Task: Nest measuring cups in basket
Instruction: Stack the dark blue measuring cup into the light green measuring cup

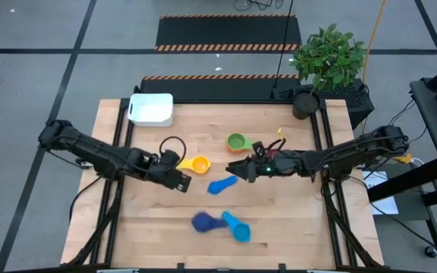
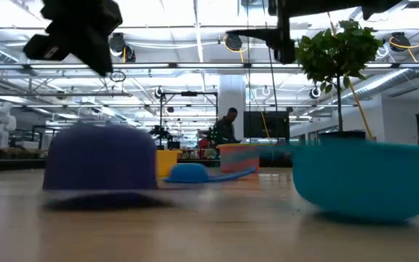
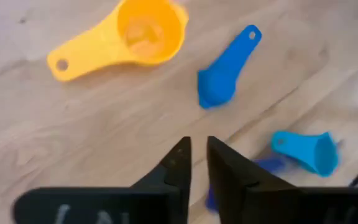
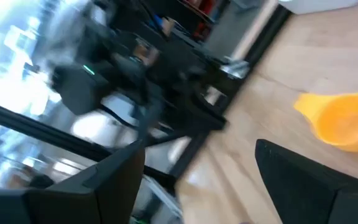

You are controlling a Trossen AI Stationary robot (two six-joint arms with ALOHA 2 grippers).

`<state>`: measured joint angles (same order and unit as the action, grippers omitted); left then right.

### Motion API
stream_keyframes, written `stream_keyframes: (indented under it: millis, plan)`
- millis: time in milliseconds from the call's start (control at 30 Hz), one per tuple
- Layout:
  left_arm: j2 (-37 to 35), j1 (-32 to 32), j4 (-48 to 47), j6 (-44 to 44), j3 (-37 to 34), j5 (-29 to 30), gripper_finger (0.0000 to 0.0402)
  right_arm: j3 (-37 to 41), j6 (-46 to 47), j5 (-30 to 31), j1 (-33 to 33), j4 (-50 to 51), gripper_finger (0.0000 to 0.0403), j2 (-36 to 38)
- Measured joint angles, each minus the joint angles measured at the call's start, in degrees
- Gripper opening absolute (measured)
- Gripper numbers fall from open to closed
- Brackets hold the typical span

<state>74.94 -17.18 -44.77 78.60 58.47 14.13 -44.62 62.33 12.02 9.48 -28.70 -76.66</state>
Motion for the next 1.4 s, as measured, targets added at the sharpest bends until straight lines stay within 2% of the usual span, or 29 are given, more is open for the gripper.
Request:
stream_keyframes:
  millis: [133,267,600,733,833,933,1033,1133,1333,1400]
  plan:
    - [0.00,1.05,1.46,1.48,0.23,-0.55,0.0008,0.00,-0.54,-2.42,-0.32,8.63,0.0297,2.80]
    - [0.06,0.92,1.54,1.40,0.23,-2.07,0.0010,0.00,-2.74,-6.39,-0.60,16.85,0.0297,5.76]
    - [1.09,-1.36,3.59,3.60,0.11,-2.04,0.0128,0.00,-10.68,-18.30,-3.13,31.78,0.0297,14.29]
    - [3.34,-4.18,14.10,2.55,0.14,-2.07,0.0161,0.00,-13.55,-21.28,-3.31,36.94,0.0297,17.03]
    - [6.91,-7.06,24.02,2.11,0.20,-3.34,0.0169,0.00,-16.32,-22.53,-3.32,40.80,0.0297,18.75]
    - [11.92,-10.75,32.57,2.01,0.01,-4.31,0.0166,0.00,-19.81,-22.81,-3.29,45.04,0.0297,19.39]
    - [18.28,-13.81,45.21,2.37,1.84,-5.96,0.0150,0.06,-22.08,-22.80,-3.31,50.09,0.0297,19.92]
    - [25.27,-15.37,50.63,2.82,6.06,-10.13,0.0126,0.06,-24.44,-22.86,-3.29,52.93,0.0297,20.31]
    - [36.55,-15.92,44.37,2.53,15.94,-12.60,0.0077,0.07,-28.85,-22.84,-4.25,52.10,0.0297,19.93]
    - [39.54,-15.73,46.84,1.71,18.05,-12.43,0.0065,0.01,-28.54,-23.31,-4.55,52.04,0.0297,20.24]
